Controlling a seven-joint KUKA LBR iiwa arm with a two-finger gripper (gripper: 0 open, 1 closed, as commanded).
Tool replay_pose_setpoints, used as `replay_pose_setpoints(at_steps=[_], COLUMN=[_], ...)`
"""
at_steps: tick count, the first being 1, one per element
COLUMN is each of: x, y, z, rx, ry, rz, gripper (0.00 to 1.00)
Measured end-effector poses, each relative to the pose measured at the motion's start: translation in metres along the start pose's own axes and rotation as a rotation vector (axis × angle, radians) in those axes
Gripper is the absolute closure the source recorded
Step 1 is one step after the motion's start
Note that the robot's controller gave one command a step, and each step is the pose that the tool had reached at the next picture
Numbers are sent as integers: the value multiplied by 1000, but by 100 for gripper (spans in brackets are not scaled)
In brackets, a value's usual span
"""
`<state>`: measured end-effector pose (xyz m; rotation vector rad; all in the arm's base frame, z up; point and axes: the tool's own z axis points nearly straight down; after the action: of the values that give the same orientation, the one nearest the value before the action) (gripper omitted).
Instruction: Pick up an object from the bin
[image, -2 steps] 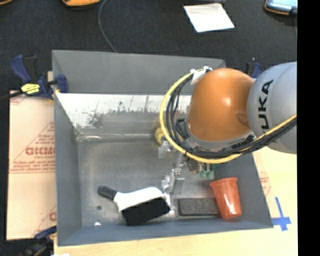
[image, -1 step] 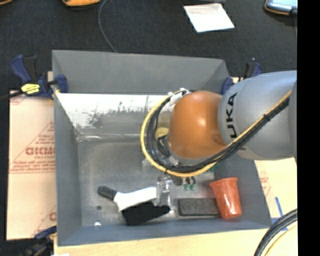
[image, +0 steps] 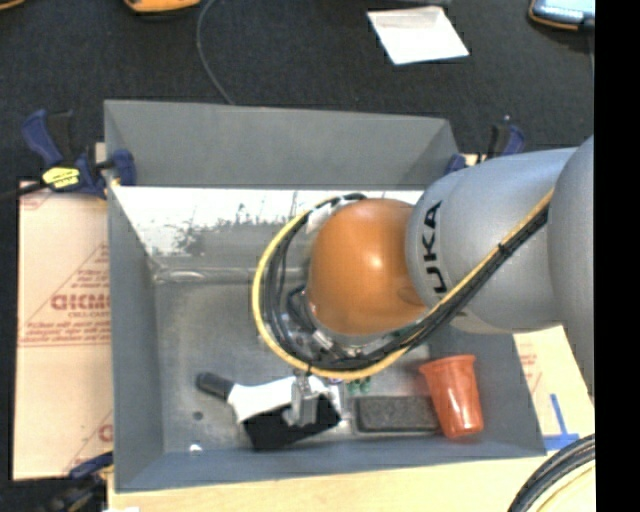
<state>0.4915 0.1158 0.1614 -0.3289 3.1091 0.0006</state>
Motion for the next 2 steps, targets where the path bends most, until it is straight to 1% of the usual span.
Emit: replay_pose_setpoints(at_steps=[1,2], x=[-28,-10], y=[-8,-19], z=[16,94], rx=[1,-2], ry=[5,4], rz=[-66,41], gripper=[0,0])
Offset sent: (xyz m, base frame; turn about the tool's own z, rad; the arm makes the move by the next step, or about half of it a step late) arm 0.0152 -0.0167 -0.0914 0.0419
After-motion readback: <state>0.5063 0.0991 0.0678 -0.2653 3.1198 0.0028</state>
